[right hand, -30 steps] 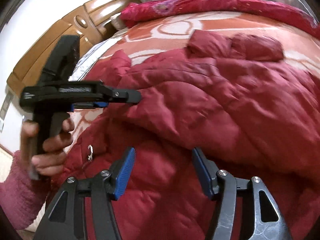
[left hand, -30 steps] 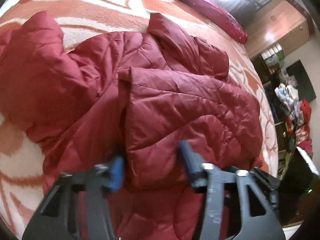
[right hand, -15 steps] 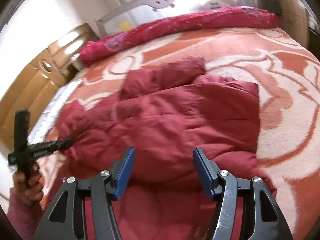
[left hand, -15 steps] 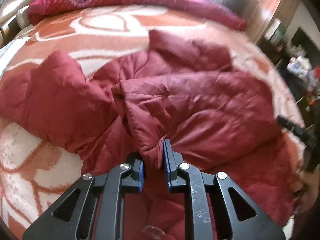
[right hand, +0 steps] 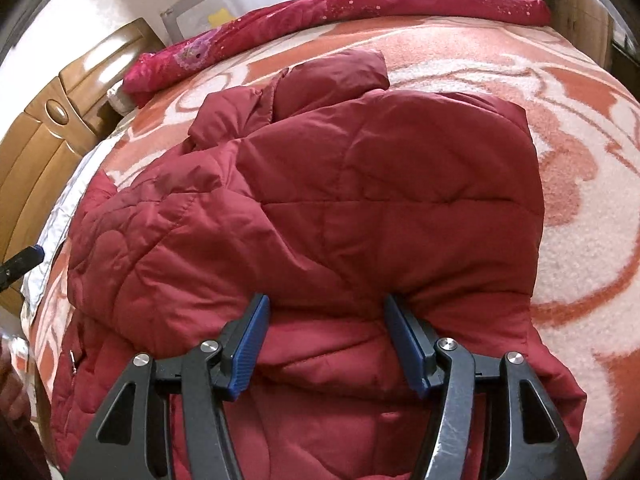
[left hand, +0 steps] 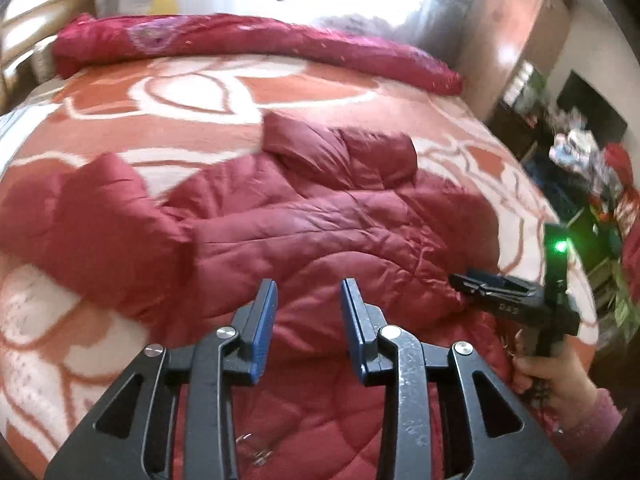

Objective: Fold large clothes

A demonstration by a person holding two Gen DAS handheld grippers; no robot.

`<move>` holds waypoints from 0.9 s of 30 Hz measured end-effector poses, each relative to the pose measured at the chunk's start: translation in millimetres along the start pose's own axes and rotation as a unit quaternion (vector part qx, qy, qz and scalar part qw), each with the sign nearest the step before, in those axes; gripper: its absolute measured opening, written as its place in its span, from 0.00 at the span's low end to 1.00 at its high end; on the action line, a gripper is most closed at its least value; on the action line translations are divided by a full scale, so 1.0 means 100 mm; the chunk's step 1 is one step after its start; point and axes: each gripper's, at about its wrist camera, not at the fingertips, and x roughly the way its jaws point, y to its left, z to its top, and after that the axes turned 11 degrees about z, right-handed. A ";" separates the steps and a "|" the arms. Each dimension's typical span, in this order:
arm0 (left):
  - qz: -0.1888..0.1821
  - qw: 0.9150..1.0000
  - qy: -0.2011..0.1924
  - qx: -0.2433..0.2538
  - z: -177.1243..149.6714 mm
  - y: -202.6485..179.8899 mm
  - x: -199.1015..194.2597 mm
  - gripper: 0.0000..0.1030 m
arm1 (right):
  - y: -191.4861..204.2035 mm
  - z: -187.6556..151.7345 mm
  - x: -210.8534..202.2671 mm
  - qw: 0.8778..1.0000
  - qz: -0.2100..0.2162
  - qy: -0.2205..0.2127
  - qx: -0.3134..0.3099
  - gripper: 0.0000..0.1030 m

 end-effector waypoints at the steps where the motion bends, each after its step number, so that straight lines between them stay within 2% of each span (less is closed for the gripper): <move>1: 0.005 1.000 0.010 0.011 0.00 -0.10 0.14 0.29 | 0.01 0.00 0.00 1.000 0.000 0.000 0.000 0.60; 5: 0.035 0.996 0.075 0.022 -0.06 -0.23 0.69 0.29 | 0.08 0.02 -0.13 1.000 -0.003 -0.005 0.006 0.60; 8: 0.039 0.996 0.081 0.018 -0.13 -0.21 0.85 0.30 | 0.27 0.06 -0.31 0.999 0.002 -0.037 -0.024 0.61; 12: 0.047 0.996 0.080 0.015 -0.12 -0.24 0.89 0.30 | 0.47 0.13 -0.17 0.998 -0.006 -0.025 -0.056 0.61; 15: 0.043 0.996 0.078 0.013 -0.14 -0.21 0.92 0.30 | 0.44 0.11 0.24 0.997 -0.037 0.034 -0.057 0.61; 16: 0.040 0.996 0.078 0.012 -0.15 -0.19 0.94 0.30 | 0.40 0.09 0.33 0.997 -0.039 0.040 -0.059 0.62; 22: 0.018 0.997 0.073 -0.015 -0.21 -0.06 0.80 0.30 | 0.35 0.07 0.35 0.997 -0.031 0.033 -0.055 0.63; 27: -0.018 0.995 0.071 -0.064 -0.26 0.20 0.58 0.30 | 0.37 0.09 0.21 0.999 -0.010 0.019 -0.036 0.63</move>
